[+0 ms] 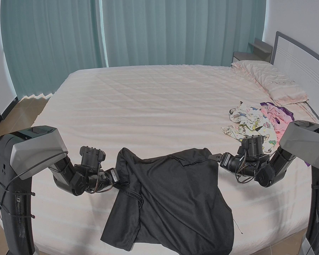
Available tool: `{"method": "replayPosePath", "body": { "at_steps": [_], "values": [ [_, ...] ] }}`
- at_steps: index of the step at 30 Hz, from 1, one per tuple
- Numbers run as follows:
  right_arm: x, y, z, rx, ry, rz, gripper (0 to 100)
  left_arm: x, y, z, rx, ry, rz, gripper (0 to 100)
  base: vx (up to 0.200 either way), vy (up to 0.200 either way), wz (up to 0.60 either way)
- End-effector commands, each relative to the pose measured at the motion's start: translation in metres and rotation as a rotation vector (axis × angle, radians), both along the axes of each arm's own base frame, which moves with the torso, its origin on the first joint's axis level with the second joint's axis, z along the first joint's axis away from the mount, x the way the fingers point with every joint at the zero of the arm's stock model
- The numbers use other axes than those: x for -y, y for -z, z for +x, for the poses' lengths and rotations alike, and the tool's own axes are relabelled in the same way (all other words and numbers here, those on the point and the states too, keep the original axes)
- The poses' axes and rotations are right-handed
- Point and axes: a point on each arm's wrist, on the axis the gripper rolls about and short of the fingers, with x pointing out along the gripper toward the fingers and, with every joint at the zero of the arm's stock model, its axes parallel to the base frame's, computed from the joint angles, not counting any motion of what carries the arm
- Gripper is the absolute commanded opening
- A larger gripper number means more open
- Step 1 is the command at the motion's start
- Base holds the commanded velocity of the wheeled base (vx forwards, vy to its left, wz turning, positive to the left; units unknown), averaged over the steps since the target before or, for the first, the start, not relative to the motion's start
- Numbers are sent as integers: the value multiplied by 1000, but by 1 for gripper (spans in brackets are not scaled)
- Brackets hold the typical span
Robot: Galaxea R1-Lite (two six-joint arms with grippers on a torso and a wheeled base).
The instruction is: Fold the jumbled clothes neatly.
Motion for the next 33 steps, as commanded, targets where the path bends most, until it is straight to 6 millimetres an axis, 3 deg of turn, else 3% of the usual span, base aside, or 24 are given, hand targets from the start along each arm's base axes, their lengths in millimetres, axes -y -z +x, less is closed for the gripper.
{"method": "replayPosePath", "body": {
  "at_steps": [1,12,15,16,19,25,26,33],
  "values": [
    [1,-2,0,5,4,0,100,-3,-5,9,36,-32,8,0,0,0,0],
    [-5,9,1,8,-16,-11,100,-37,-70,24,262,-127,41,0,0,0,0],
    [-5,9,2,10,-16,-11,100,-39,-73,25,271,-134,39,0,0,0,0],
    [-6,13,4,7,-15,-13,100,-52,-83,29,302,-171,45,0,0,0,0],
    [-9,27,7,-10,-21,-20,100,-63,-85,34,323,-200,73,0,0,0,0],
    [-17,34,19,8,-27,-24,100,-77,-88,39,342,-234,105,0,0,0,0],
    [-18,36,22,12,-28,-26,0,-77,-88,39,341,-235,106,0,0,0,0],
    [-18,54,40,-22,51,-85,0,-81,-88,38,339,-243,110,0,0,0,0]
  ]
}}
